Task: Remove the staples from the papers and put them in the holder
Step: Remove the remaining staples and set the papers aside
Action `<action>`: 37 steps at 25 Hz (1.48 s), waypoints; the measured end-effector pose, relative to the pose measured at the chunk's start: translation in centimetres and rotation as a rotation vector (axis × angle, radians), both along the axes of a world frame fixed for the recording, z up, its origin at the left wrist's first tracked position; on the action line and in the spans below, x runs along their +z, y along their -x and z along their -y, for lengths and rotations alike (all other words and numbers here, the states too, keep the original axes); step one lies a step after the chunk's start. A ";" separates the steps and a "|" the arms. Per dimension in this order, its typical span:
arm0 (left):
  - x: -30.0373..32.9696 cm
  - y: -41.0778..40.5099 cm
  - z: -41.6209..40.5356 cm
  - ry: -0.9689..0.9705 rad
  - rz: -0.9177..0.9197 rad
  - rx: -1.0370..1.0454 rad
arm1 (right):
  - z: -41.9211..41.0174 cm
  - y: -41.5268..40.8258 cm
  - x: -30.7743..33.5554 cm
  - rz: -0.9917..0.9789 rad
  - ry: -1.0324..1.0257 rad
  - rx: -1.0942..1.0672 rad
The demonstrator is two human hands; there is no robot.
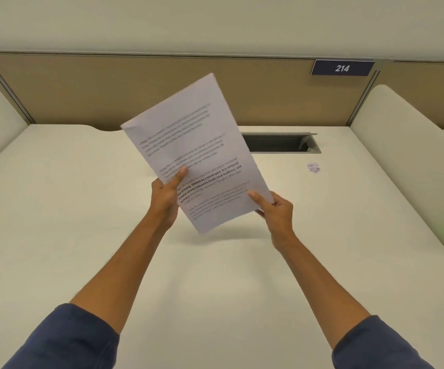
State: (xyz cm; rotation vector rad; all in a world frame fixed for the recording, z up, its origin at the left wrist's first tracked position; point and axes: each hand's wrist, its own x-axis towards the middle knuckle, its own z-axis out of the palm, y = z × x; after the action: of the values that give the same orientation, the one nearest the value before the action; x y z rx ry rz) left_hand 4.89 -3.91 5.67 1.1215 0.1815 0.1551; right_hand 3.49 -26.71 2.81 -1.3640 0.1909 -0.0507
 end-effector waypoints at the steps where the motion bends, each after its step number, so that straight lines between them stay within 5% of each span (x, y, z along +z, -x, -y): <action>1: -0.1 -0.1 0.0 0.066 -0.012 -0.002 | -0.5 0.1 -0.4 -0.084 -0.104 -0.011; 7: -1.2 -0.1 1.7 0.302 -0.056 -0.042 | -3.8 0.6 -0.7 -0.151 -0.289 0.082; 12: -0.9 -0.9 -0.8 0.311 -0.075 0.002 | -1.6 -1.0 -0.5 -0.069 -0.088 0.017; 21: 0.2 -2.9 -5.9 -0.444 -0.233 -0.178 | 2.6 -2.9 0.2 0.050 0.246 0.090; 28: -4.0 -1.3 -3.8 -0.391 -0.149 0.021 | 2.0 -2.2 -1.6 0.056 0.232 0.016; 37: -6.8 0.1 -2.8 -0.424 -0.190 0.002 | 1.9 -1.4 -3.6 -0.040 0.203 0.024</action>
State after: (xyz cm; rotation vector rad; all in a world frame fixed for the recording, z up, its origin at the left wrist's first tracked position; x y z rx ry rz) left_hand 4.75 -1.12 -1.16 1.5594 0.3294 0.0899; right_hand 4.88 -28.58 -0.81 -1.5701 0.2072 -0.0236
